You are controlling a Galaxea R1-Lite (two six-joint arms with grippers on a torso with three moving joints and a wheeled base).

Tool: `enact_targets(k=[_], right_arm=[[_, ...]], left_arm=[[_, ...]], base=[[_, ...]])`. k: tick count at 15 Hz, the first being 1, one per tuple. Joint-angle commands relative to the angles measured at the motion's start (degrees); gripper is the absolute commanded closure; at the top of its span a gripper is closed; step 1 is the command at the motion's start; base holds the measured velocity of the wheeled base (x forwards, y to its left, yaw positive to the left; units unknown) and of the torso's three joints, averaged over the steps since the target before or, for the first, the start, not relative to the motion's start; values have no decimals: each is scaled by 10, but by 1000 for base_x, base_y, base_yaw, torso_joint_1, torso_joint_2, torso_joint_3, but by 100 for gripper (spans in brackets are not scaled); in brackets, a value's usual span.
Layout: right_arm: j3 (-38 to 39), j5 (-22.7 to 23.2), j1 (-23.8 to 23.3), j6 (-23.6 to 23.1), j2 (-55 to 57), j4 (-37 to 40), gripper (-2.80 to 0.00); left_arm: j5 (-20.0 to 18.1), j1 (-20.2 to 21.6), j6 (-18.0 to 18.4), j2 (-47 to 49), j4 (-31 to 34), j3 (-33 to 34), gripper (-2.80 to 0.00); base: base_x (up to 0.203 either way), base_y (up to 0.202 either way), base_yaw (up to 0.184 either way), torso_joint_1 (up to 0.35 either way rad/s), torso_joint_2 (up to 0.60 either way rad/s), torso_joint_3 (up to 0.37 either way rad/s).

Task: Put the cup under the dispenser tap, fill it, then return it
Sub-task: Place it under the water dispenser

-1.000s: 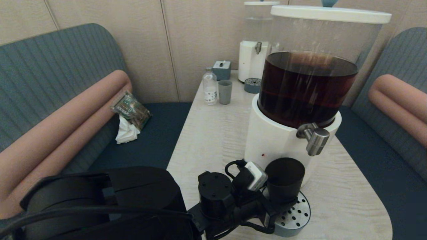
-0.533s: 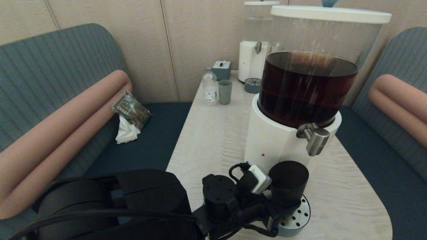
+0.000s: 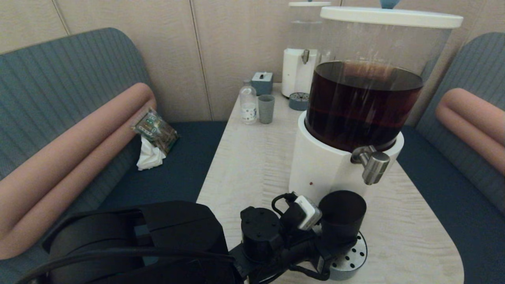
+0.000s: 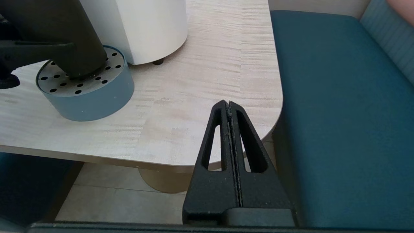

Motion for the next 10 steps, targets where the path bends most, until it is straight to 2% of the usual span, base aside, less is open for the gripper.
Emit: enact_targets(k=[1,8,10], right_arm=[[0,0,0,2,-1,0,0],[0,0,0,2,0,0,0],[0,0,0,1,0,0,0]], left_arm=[[-1,0,0,3,-3,3,-280],[1,-1,1,-7,-3,9,-280],[29,-3,2,-11,-3,8,-280]], base=[[0,0,0,0,0,0],[0,0,0,0,0,0],[0,0,0,0,0,0]])
